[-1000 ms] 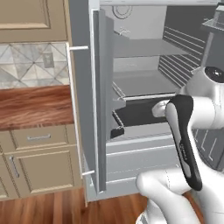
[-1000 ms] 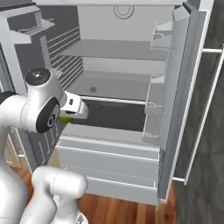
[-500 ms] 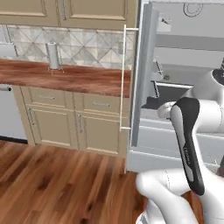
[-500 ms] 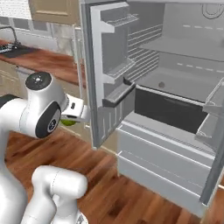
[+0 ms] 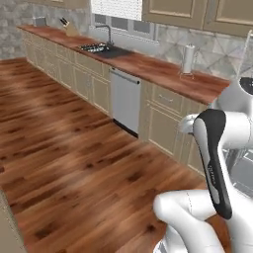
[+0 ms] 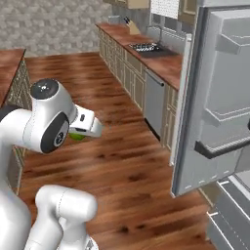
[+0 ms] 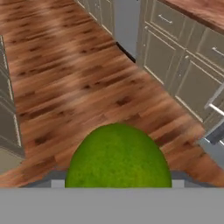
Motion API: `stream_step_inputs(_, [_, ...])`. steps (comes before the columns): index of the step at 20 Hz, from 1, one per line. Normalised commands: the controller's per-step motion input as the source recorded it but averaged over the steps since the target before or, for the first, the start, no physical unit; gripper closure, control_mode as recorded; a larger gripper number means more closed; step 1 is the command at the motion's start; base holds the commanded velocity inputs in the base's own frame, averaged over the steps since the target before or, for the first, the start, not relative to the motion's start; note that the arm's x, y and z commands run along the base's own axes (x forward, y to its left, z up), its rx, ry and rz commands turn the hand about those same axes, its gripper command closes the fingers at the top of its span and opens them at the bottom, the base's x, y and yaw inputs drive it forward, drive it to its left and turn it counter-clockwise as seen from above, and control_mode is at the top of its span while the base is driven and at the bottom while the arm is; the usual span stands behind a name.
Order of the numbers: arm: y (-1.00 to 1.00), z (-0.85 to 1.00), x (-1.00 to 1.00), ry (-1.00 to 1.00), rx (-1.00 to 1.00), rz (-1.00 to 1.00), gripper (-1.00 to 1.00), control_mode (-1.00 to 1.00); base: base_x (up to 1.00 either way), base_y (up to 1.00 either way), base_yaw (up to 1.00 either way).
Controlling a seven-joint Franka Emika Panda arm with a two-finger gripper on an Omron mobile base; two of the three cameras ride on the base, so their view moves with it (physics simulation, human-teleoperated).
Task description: Grab the garlic and lime from the fridge, place them in the blender, close the lid, and turn on the blender to create a marinade.
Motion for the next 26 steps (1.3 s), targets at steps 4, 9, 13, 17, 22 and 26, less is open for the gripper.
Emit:
stream_step_inputs(4, [0.00, 0.00, 0.00, 0.00, 0.00, 0.00, 1.00, 1.00, 0.00, 0.00, 1.00])
stream_step_inputs(9, [0.00, 0.00, 0.00, 0.00, 0.00, 0.00, 1.00, 1.00, 0.05, 0.49, 0.89])
stream_step_inputs(13, [0.00, 0.00, 0.00, 0.00, 0.00, 0.00, 1.00, 1.00, 0.66, 1.00, 0.51])
stream_step_inputs(17, [0.00, 0.00, 0.00, 0.00, 0.00, 0.00, 1.00, 1.00, 0.82, 1.00, 0.25])
stream_step_inputs(22, [0.00, 0.00, 0.00, 0.00, 0.00, 0.00, 1.00, 1.00, 0.85, 1.00, 0.14])
stream_step_inputs(26, [0.00, 0.00, 0.00, 0.00, 0.00, 0.00, 1.00, 1.00, 0.66, 1.00, 0.10])
